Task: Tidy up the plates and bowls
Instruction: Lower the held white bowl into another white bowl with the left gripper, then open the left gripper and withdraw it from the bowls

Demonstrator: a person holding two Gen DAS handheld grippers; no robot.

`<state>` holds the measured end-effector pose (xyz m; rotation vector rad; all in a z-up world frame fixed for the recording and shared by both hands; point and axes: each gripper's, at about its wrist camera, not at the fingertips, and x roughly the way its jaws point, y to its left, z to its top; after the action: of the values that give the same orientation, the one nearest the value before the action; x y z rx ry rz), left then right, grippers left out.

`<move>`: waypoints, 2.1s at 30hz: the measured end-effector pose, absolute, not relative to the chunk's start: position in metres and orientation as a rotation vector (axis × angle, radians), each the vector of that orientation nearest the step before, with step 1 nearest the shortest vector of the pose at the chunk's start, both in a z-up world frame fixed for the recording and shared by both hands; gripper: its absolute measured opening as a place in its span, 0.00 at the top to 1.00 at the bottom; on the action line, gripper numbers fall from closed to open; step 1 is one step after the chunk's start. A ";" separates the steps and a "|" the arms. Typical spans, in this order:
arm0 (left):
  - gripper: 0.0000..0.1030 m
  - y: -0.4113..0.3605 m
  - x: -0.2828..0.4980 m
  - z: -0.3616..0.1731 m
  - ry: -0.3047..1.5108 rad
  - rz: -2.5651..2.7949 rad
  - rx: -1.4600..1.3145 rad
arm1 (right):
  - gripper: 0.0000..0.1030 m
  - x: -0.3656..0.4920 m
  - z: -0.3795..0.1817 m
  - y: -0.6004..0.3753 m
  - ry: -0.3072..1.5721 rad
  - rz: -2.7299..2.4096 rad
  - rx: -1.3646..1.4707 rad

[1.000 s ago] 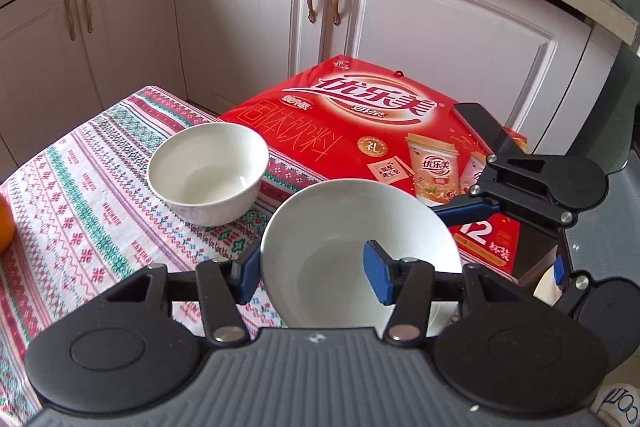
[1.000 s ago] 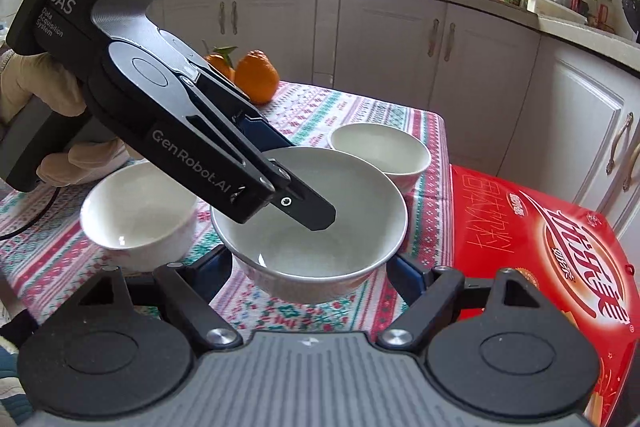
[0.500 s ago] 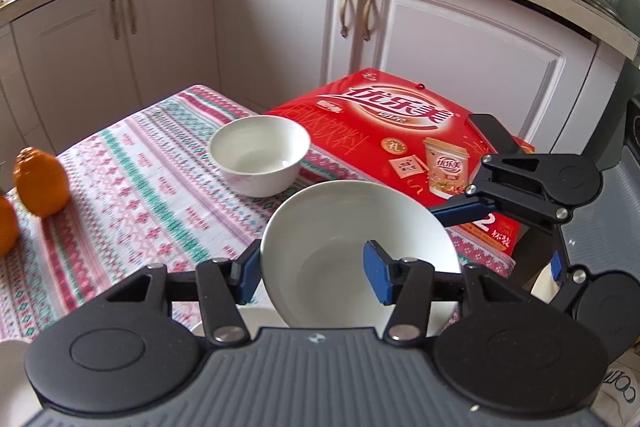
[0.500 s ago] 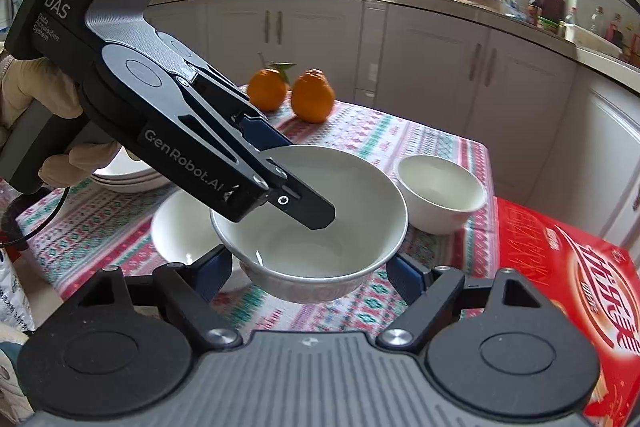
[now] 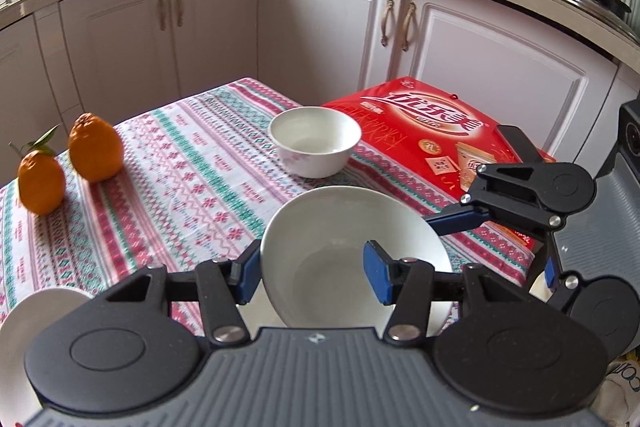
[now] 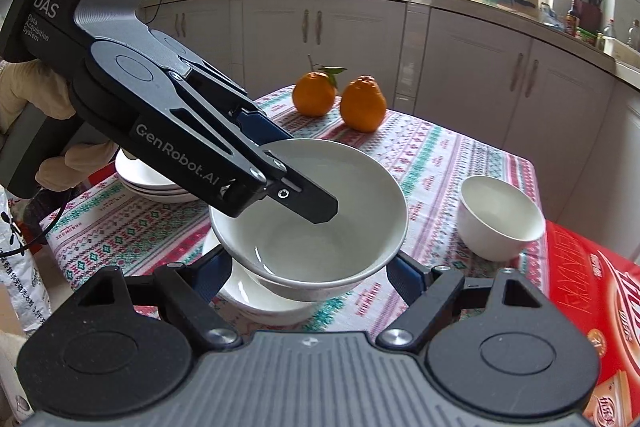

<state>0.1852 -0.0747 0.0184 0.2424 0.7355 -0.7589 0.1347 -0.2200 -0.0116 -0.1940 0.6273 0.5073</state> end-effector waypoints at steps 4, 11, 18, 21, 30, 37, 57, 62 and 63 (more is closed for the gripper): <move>0.49 -0.065 0.186 0.014 0.745 -0.745 0.231 | 0.15 0.137 -0.015 -0.211 0.640 0.525 -0.198; 0.49 -0.055 0.187 0.006 0.761 -0.730 0.211 | 0.15 0.144 -0.021 -0.200 0.662 0.544 -0.201; 0.49 -0.052 0.191 -0.006 0.786 -0.728 0.197 | 0.15 0.149 -0.030 -0.196 0.691 0.551 -0.192; 0.49 -0.054 0.192 -0.008 0.789 -0.733 0.200 | 0.15 0.150 -0.033 -0.196 0.701 0.547 -0.192; 0.49 -0.057 0.193 -0.016 0.798 -0.727 0.208 | 0.15 0.151 -0.036 -0.199 0.711 0.545 -0.186; 0.49 -0.056 0.194 -0.019 0.800 -0.727 0.203 | 0.15 0.151 -0.037 -0.199 0.713 0.547 -0.185; 0.34 -0.035 0.188 -0.009 0.760 -0.674 0.192 | 0.01 0.146 -0.019 -0.220 0.624 0.449 -0.089; 0.32 -0.036 0.186 -0.005 0.751 -0.675 0.199 | 0.01 0.147 -0.030 -0.222 0.651 0.437 -0.099; 0.32 -0.037 0.186 -0.005 0.751 -0.676 0.202 | 0.01 0.147 -0.031 -0.222 0.653 0.436 -0.097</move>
<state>0.1858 -0.0367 -0.0048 0.2017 0.7506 -0.6760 0.1469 -0.2222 -0.0307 -0.0968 0.6534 0.4363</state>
